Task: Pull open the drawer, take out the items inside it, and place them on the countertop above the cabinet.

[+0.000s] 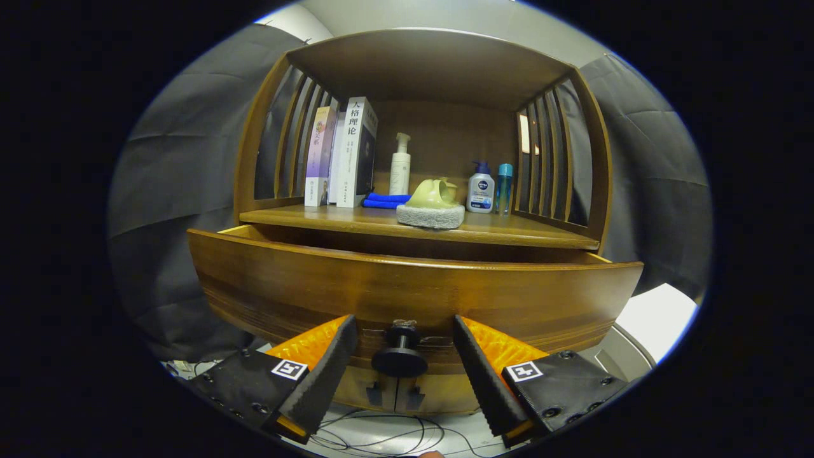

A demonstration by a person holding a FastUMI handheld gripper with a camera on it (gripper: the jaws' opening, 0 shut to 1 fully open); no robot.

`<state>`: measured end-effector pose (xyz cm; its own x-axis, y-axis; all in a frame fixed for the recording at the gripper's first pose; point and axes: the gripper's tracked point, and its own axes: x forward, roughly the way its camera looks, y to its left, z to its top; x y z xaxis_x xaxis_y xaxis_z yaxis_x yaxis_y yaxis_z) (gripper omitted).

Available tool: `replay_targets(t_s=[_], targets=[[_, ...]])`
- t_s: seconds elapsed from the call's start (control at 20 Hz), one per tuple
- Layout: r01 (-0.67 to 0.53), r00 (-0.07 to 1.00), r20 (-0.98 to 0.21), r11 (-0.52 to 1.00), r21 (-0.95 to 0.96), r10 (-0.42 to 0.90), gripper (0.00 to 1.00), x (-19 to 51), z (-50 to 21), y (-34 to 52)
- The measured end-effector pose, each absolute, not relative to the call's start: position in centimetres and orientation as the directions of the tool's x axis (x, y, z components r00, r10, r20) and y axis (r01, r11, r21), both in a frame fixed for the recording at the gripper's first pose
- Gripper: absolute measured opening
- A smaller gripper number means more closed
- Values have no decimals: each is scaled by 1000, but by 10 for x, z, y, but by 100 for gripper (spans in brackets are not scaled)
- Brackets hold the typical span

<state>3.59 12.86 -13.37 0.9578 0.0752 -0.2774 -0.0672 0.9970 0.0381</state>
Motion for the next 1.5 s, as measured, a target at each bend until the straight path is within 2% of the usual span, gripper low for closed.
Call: replay_targets(t_s=[1.15,1.5], targets=[[-4,968,-251,1000,19,9,97,114,-141,131],[-47,988,-144,999,14,49,98,104,-103,133]])
